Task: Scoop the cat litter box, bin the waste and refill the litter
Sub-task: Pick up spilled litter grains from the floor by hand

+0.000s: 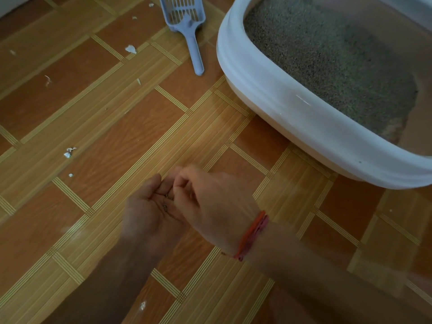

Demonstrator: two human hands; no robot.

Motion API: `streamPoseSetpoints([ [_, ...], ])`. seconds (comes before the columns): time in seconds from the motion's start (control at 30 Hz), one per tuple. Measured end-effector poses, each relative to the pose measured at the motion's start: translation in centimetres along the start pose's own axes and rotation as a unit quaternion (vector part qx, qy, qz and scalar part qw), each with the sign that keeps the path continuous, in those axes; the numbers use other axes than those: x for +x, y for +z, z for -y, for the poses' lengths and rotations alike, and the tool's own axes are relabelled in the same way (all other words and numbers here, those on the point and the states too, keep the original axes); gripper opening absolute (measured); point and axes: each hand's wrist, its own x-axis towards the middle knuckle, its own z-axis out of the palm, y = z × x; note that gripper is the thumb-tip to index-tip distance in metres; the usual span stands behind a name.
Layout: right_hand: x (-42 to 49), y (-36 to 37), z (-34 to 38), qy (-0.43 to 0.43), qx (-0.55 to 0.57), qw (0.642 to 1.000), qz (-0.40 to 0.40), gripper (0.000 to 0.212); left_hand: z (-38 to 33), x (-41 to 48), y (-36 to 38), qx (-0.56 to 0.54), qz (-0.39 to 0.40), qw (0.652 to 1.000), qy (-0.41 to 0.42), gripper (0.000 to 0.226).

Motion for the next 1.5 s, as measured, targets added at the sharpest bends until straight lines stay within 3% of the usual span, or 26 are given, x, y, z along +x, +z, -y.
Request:
streamPoseSetpoints([
  [0.37,0.2,0.0,-0.6,-0.015,0.008,1.0,-0.026,0.012,-0.1,0.2,0.3,-0.016,-0.007,1.0,0.004,0.044],
  [0.5,1.6,-1.4,-3.2,0.063,0.006,0.994,-0.087,0.013,0.0,0.1,0.9,-0.044,-0.02,0.998,0.03,0.051],
  [0.73,3.7,-1.5,-7.5,0.168,-0.051,0.982,-0.07,0.013,-0.1,-0.1,1.3,-0.031,-0.028,0.998,0.041,0.054],
  [1.23,5.0,-1.0,-7.2,0.14,-0.139,0.98,-0.013,0.02,-0.2,0.0,1.3,-0.026,-0.032,0.998,0.041,0.055],
  [1.5,3.1,-1.9,-3.4,0.094,-0.021,0.994,-0.045,0.013,-0.1,0.2,1.2,-0.033,-0.032,0.998,0.037,0.052],
])
